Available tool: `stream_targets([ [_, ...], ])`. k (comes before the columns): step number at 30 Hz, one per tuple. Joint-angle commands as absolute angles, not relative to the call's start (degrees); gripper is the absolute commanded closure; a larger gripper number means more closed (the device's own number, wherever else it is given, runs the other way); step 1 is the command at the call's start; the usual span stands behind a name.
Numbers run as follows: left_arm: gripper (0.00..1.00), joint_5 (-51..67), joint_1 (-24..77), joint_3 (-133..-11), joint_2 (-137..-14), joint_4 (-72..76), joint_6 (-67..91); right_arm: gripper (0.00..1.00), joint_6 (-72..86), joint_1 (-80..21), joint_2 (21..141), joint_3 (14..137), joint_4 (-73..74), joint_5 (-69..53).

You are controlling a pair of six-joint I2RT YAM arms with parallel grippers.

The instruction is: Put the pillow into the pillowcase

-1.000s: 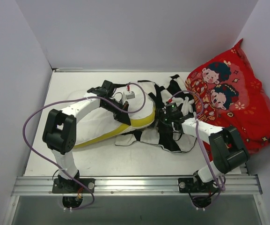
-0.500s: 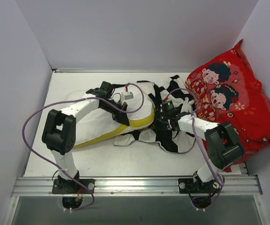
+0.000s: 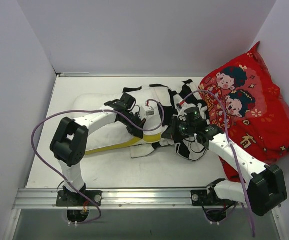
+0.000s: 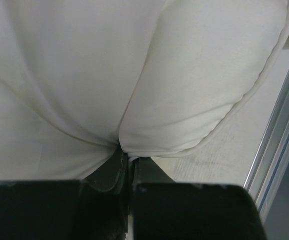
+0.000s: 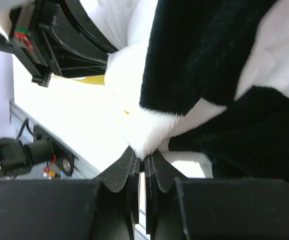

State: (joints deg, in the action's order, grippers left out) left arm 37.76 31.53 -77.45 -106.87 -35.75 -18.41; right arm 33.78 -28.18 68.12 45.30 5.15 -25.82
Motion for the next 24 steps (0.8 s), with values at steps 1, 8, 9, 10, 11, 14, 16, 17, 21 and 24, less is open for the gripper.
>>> stream_targets([
  [1, 1.0, 37.4, 35.0, -73.4, -104.7, -32.5, -17.1, 1.0, 33.1, -28.7, 67.6, 44.4, 8.2, -32.5],
  [8, 1.0, 47.9, 31.7, -63.0, -96.7, -23.4, -4.4, 1.0, 29.6, -28.5, 66.5, 39.7, 11.1, -33.8],
  [9, 1.0, 48.2, 31.2, -63.4, -96.0, -21.6, -1.9, 1.0, 29.1, -28.6, 66.4, 38.9, 12.1, -34.1],
  [10, 1.0, 48.1, 30.8, -64.0, -95.9, -18.5, -0.3, 1.0, 28.7, -28.7, 65.9, 38.1, 12.4, -35.4],
  [11, 1.0, 46.3, 30.8, -64.9, -96.0, -17.4, 4.3, 1.0, 28.2, -29.0, 65.7, 37.4, 12.7, -35.9],
  [14, 1.0, 40.5, 31.6, -69.4, -97.8, -15.1, 9.3, 1.0, 27.6, -31.9, 64.4, 38.1, 13.2, -37.5],
  [16, 1.0, 38.5, 32.5, -71.9, -100.5, -14.4, 10.5, 1.0, 27.3, -33.8, 64.0, 40.4, 13.3, -37.7],
  [17, 1.0, 36.1, 34.1, -72.4, -101.5, -14.8, 10.0, 1.0, 27.8, -34.1, 64.1, 41.3, 13.2, -37.6],
  [21, 1.0, 32.3, 37.7, -70.6, -103.4, -14.3, 9.0, 1.0, 31.4, -33.8, 65.0, 47.2, 12.8, -38.5],
  [24, 1.0, 32.3, 39.2, -65.1, -101.1, -13.6, 7.7, 1.0, 31.9, -32.5, 65.8, 51.1, 12.8, -39.5],
])
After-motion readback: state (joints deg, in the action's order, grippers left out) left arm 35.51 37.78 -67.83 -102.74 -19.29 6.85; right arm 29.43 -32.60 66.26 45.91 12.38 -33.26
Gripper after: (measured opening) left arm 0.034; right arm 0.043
